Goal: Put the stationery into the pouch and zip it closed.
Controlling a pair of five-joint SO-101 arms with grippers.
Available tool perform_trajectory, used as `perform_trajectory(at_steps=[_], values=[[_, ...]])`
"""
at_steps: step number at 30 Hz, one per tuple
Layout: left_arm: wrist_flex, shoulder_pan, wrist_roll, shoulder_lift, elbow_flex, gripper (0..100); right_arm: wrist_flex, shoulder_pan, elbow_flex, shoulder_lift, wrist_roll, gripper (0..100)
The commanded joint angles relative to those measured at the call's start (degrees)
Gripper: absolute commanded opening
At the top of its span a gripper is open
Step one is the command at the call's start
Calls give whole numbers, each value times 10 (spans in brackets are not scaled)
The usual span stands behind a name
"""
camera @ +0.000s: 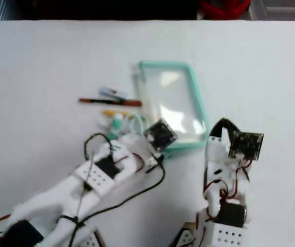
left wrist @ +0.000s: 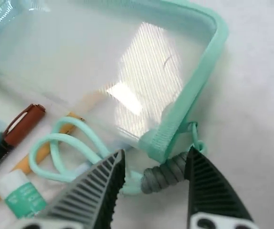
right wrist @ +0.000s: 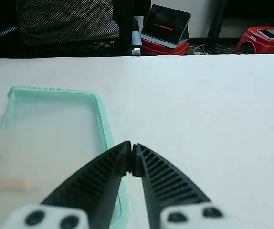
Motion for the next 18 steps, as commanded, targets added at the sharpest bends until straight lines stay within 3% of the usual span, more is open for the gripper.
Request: perform_trajectory(at_steps=[1,8,13,18], values=[[-33,0,11,41,-40,214,-16,-6,-6,-7,1,18],[1,-8,36,63,-71,212,-16,-6,-6,-7,1,18],[0,-7,32,65,-71,95,-16,-6,-6,-7,1,18],[0,-4,-19,67,-71,83,-16,-6,-6,-7,1,18]])
